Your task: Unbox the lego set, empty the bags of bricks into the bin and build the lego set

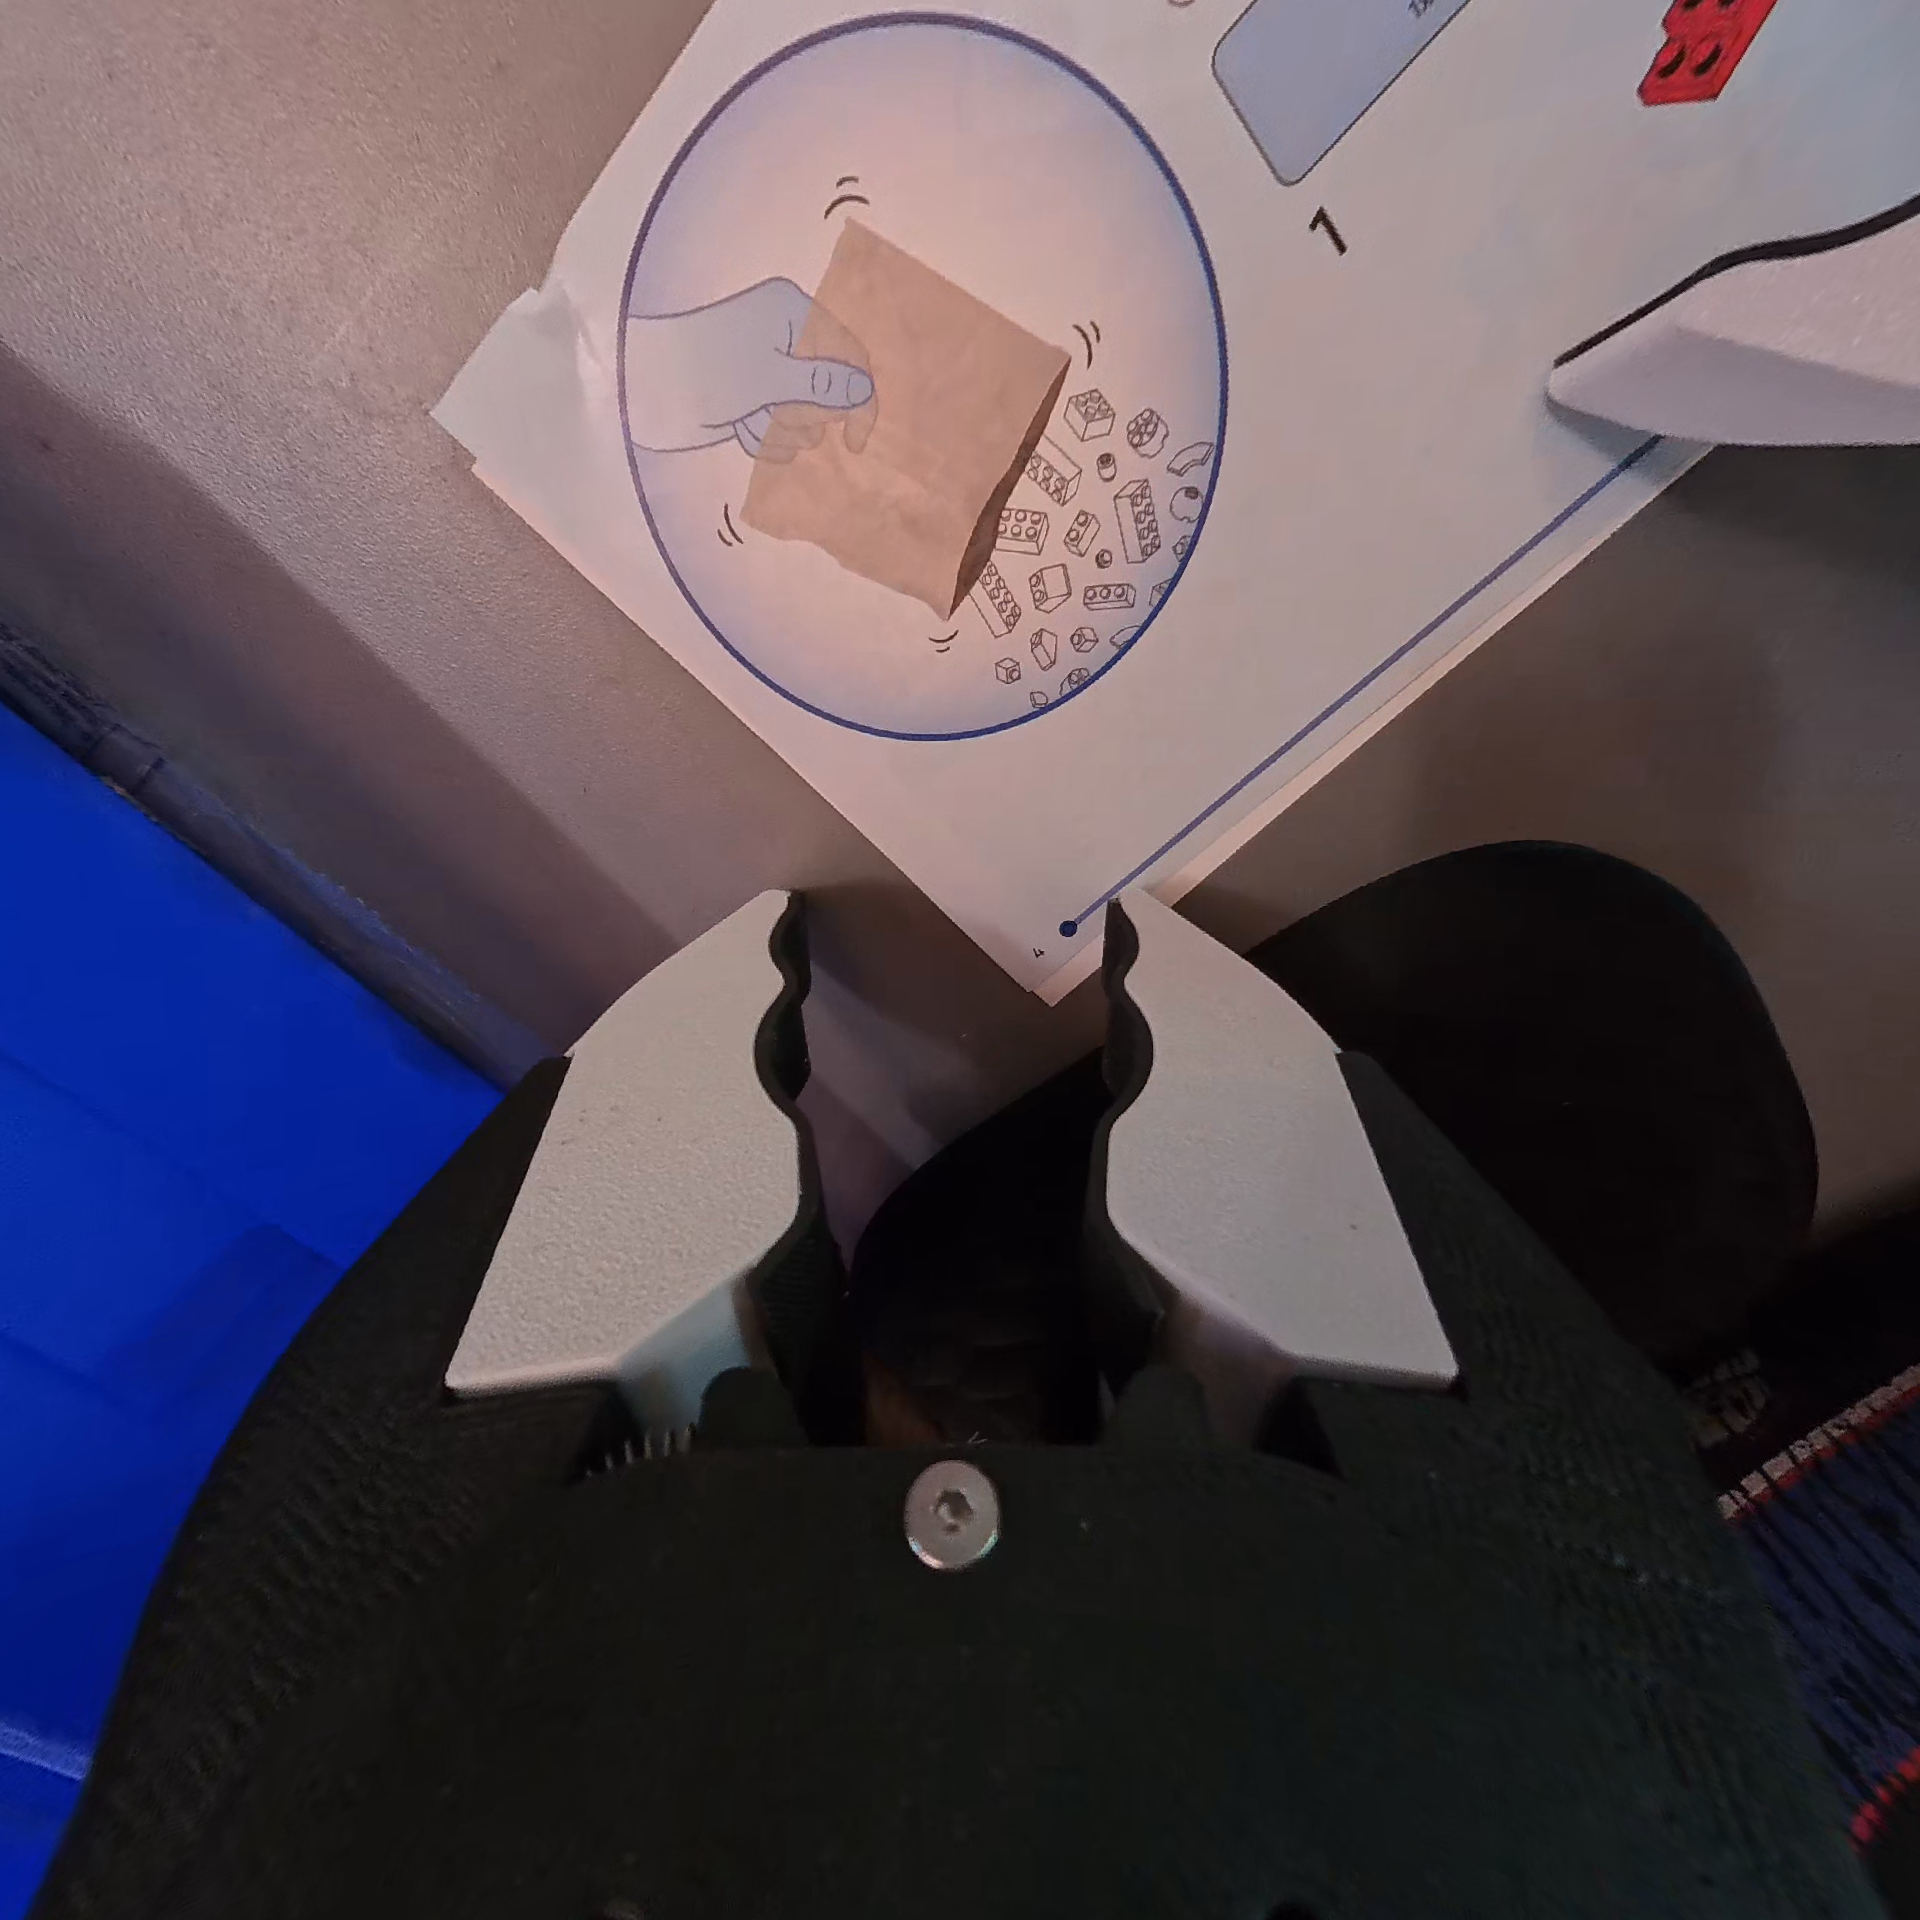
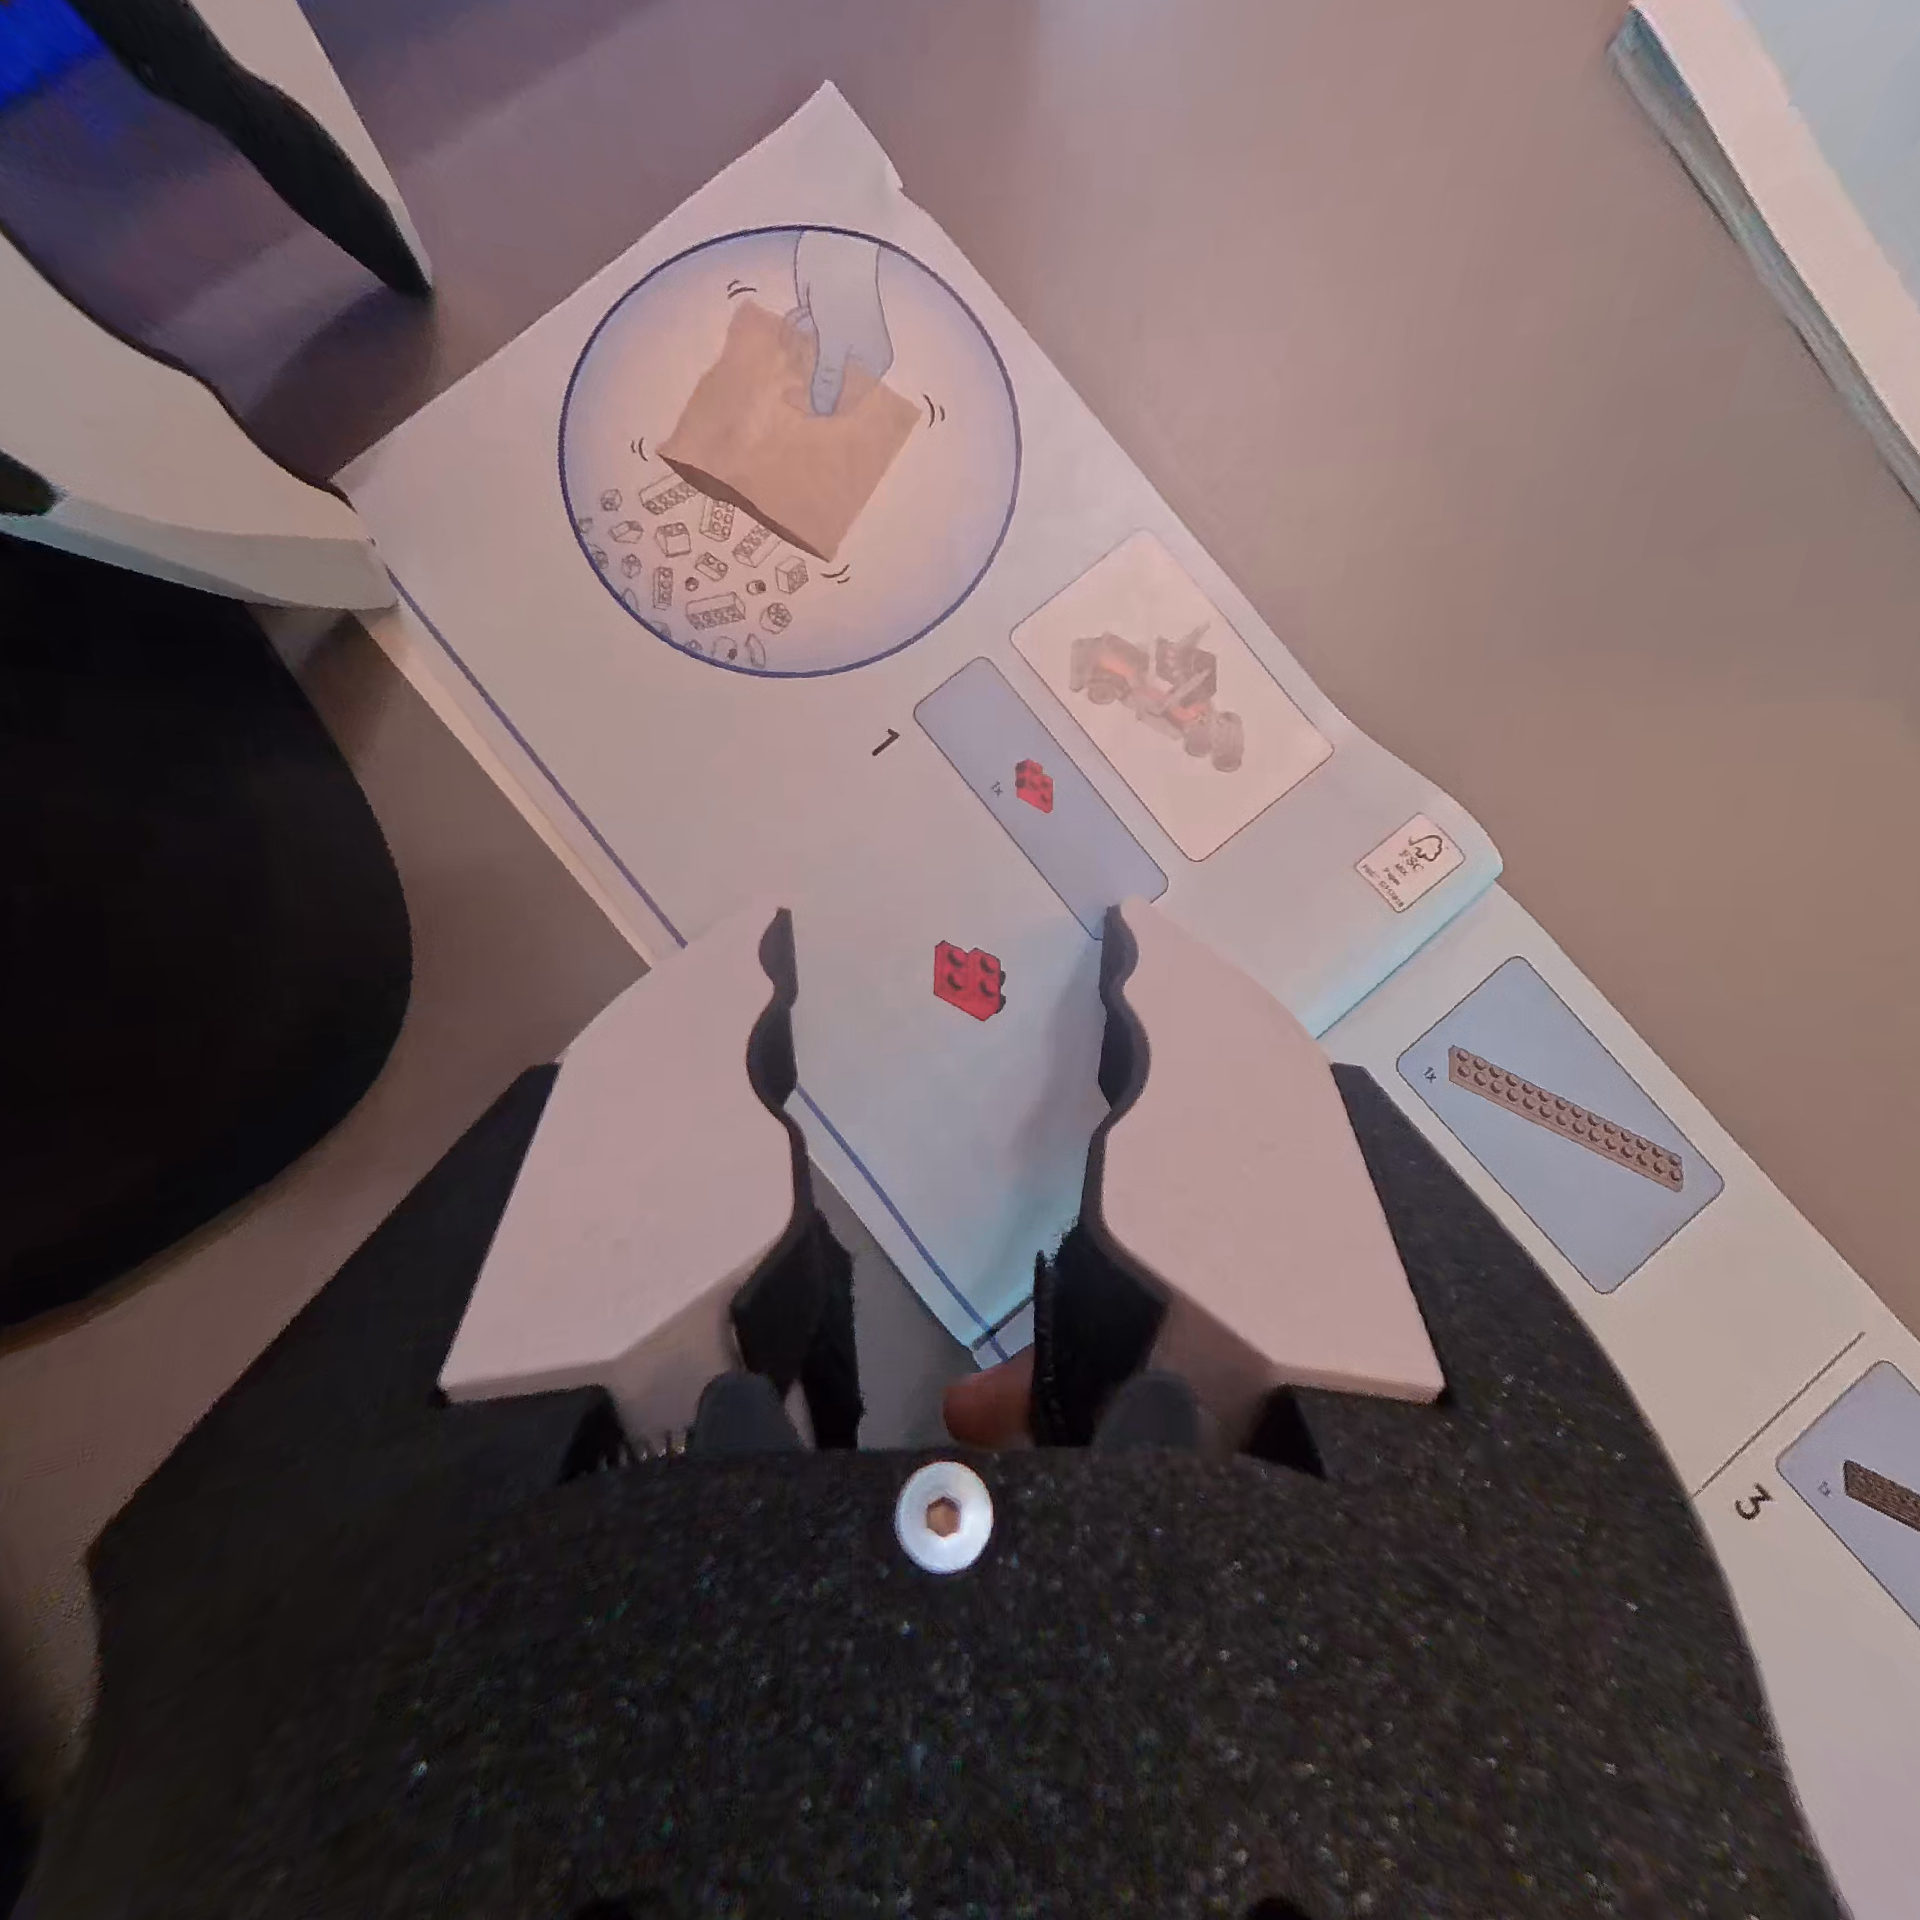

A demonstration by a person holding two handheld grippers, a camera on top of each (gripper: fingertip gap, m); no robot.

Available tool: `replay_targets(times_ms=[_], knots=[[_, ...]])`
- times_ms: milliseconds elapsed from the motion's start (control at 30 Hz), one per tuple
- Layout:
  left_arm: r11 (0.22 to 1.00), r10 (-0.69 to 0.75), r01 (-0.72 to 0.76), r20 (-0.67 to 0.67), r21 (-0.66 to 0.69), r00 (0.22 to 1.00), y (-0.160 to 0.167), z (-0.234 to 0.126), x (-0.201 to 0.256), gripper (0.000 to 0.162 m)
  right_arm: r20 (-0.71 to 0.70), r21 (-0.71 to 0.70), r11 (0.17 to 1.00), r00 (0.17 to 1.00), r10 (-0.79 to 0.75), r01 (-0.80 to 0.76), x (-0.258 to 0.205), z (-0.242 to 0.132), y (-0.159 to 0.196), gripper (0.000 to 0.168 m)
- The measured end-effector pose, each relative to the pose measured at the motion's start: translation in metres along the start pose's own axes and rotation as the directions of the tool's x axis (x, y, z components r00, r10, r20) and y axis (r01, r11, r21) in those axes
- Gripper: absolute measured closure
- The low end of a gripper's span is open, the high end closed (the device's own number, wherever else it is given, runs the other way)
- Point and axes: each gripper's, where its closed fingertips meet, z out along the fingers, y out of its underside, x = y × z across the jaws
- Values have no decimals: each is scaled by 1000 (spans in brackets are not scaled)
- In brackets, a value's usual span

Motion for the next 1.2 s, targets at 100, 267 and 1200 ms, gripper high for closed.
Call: replay_targets(times_ms=[100,267,1200], knots=[[1000,4,-4,3,3,1000,0,0,0,108,-4,42,999,1000,3,-2,-1,0,0,111],[1000,7,-7,4,4,1000,0,0,0,108,-13,82,997,1000,13,-12,-1,-1,0,111],[1000,20,-20,11,12,1000,-1,0,1,111,-44,75,996,998,41,-38,-4,-2,1,118]])
